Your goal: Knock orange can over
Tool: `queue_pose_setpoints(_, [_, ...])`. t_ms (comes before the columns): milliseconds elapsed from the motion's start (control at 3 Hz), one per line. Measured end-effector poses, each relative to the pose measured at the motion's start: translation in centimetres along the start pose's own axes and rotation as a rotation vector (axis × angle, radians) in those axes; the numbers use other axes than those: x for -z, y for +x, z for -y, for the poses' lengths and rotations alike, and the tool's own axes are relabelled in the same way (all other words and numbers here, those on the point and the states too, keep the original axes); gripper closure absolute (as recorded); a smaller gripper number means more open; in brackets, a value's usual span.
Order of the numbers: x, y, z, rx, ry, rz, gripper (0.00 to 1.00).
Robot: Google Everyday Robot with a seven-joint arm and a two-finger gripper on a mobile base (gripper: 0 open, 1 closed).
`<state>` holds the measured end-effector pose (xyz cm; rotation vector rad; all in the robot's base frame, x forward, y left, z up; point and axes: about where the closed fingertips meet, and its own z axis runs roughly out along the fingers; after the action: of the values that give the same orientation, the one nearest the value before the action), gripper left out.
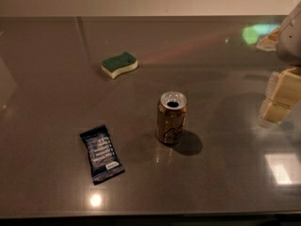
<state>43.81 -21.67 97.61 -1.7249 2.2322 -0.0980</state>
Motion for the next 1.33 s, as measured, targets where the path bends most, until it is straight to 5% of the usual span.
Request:
queue_pose_setpoints(667, [-0.6, -0.7, -0.2, 0.014, -0.023, 0.067, 0.00])
queue_pose_setpoints(1333, [-4.4, -4.3, -1.6, 0.066, -0.132, 0.280, 0.00])
